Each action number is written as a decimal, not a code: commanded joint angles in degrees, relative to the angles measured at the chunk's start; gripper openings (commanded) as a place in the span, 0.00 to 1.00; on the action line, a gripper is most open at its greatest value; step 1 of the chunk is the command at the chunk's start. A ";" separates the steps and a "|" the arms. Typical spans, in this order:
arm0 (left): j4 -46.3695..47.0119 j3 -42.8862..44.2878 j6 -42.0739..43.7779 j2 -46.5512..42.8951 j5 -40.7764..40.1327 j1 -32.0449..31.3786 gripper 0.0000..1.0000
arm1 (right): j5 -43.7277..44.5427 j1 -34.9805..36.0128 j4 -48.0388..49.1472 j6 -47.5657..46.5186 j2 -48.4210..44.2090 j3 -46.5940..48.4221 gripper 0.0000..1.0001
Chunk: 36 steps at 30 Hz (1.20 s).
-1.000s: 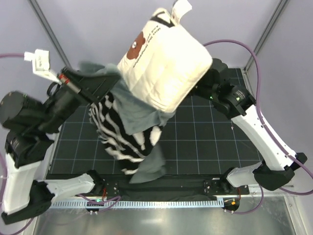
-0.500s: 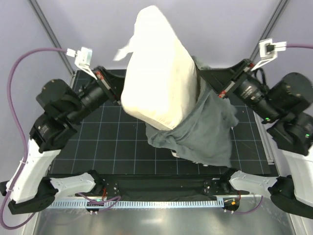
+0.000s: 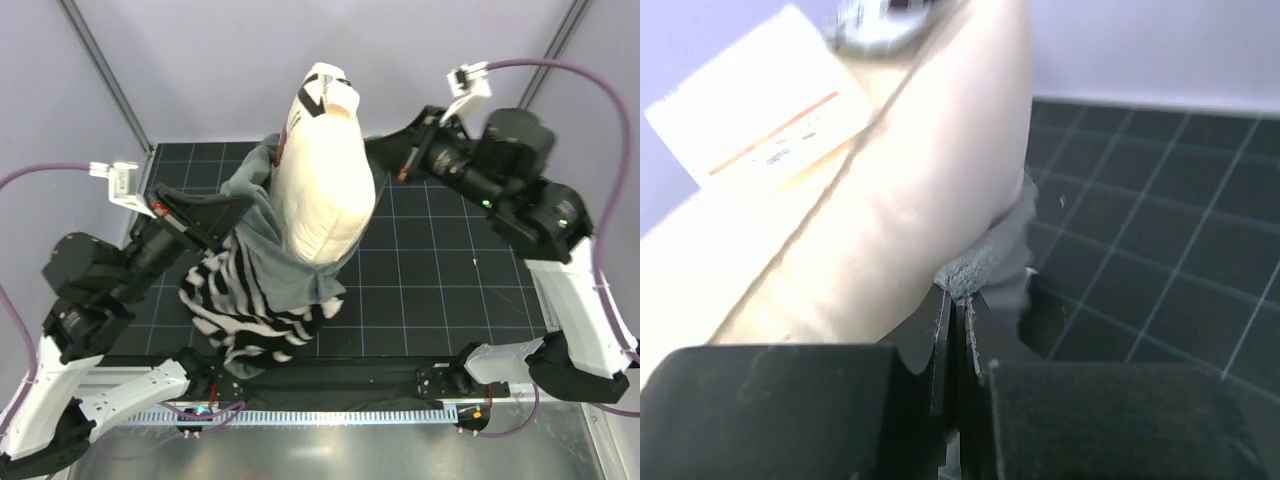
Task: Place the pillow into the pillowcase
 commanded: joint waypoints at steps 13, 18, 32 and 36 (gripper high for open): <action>4.82 26.98 -0.10 13.92 5.68 0.03 0.00 | 9.21 -0.73 20.03 -3.77 -16.84 -15.09 0.04; 4.46 36.41 0.25 15.35 6.39 0.03 0.00 | 8.33 -0.72 31.19 -4.02 -23.42 -32.01 0.04; 13.68 -9.37 2.72 -5.14 -2.14 0.03 0.00 | 10.71 -0.72 27.25 -15.19 -17.21 1.70 0.04; 14.83 -3.86 1.92 -0.41 1.02 0.03 0.00 | 9.92 -0.72 26.81 -14.23 -17.20 0.16 0.04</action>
